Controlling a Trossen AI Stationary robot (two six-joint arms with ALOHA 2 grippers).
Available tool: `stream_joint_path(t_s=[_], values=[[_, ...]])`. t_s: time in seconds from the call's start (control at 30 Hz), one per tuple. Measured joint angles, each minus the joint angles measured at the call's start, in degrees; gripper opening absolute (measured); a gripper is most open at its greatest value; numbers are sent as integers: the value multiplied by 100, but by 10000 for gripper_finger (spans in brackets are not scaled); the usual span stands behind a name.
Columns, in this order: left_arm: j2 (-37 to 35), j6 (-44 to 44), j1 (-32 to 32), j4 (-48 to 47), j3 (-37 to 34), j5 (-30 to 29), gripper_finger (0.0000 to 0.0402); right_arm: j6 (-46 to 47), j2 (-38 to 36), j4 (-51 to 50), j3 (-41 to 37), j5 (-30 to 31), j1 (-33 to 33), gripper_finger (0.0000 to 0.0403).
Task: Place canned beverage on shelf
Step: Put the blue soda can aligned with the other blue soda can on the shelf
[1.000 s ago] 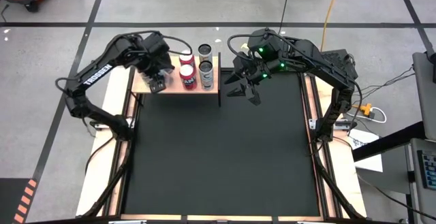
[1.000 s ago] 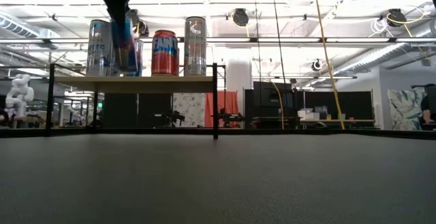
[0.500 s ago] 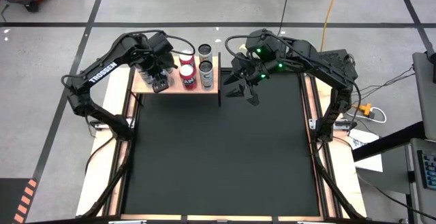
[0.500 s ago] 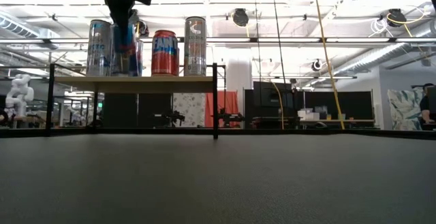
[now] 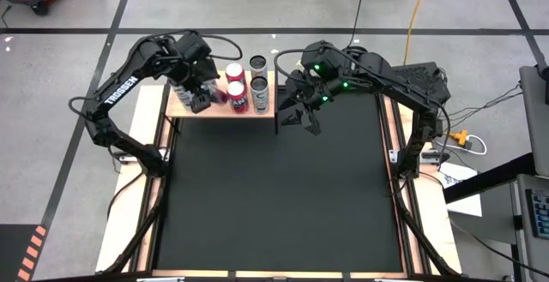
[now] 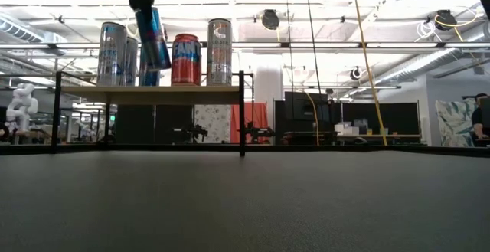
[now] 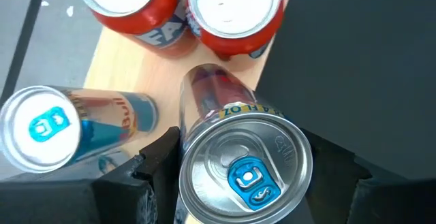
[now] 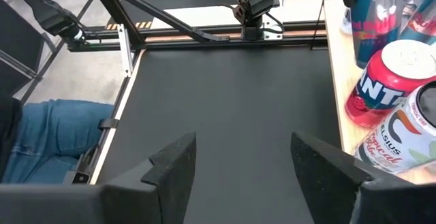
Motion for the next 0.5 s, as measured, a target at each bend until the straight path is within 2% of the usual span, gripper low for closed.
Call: stream_joint_path(t_s=[0.1, 0.23, 0.37, 0.5], values=[[0, 2, 4, -13, 0, -57, 229, 12, -17, -5, 0, -1, 0, 219], [0, 120, 0, -20, 0, -423, 229, 50, -25, -8, 0, -3, 0, 219], [44, 94, 4, -22, 0, -381, 233, 50, -25, -77, 0, -3, 0, 219], [77, -46, -2, -26, -2, -348, 257, 55, -25, -99, 0, -3, 0, 219]])
